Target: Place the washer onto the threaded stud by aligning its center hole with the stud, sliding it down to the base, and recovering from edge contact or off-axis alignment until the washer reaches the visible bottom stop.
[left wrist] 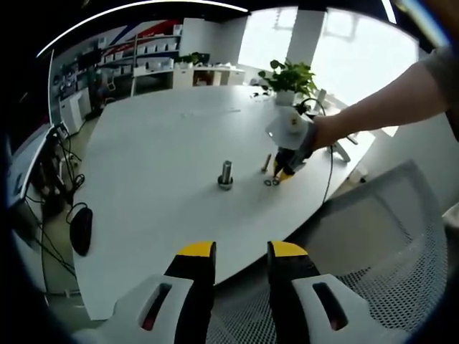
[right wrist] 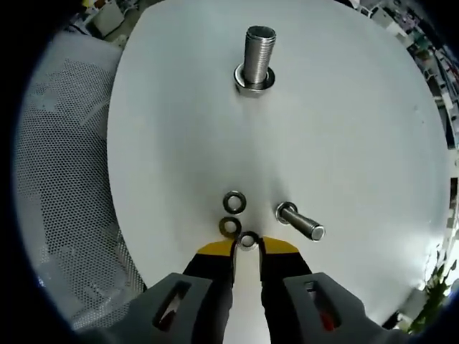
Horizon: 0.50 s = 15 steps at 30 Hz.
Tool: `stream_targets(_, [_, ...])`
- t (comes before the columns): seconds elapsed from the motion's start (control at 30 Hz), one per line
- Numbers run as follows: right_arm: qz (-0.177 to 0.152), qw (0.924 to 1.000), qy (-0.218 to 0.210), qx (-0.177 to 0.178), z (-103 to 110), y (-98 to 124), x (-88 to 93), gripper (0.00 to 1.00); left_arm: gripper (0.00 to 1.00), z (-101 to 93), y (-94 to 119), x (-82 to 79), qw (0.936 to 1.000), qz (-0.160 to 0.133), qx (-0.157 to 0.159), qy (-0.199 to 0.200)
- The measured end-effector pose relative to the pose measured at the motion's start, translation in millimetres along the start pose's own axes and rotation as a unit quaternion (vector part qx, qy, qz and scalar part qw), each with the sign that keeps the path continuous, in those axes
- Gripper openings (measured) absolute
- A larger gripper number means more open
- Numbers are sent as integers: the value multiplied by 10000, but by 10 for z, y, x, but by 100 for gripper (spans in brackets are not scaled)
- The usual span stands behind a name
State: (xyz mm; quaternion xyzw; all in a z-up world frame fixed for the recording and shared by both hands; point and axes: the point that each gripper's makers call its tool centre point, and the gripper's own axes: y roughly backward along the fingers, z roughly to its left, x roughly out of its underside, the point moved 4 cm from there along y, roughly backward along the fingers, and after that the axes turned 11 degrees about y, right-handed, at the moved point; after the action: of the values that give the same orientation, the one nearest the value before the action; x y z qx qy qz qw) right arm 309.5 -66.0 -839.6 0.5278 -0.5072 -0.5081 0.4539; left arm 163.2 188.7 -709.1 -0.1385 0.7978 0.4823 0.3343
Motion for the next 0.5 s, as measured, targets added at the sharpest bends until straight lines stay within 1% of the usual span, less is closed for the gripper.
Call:
stream_targets(0.07, [-76, 10000, -2, -43, -17, -6, 16, 15, 27, -4, 1, -1, 10000, 0, 13, 3])
stream_targets(0.17, [-190, 9996, -179, -104, -29, 2, 20, 15, 27, -6, -1, 5, 10000, 30, 15, -9])
stream_targets(0.4, [-129, 9992, -372, -46, -36, -9, -1, 15, 27, -3, 1, -4, 10000, 7, 9, -2])
stream_targets(0.43, [-138, 9989, -436, -45, -45, -11, 1, 15, 27, -3, 0, -3, 10000, 9, 11, -6])
stream_targets(0.47, [-145, 9979, -622, -62, -55, -14, 0, 15, 27, -3, 1, -2, 10000, 12, 9, -8])
stream_targets(0.5, [-148, 9973, -713, -68, -60, -10, 0, 15, 27, -3, 2, -3, 10000, 7, 9, -3])
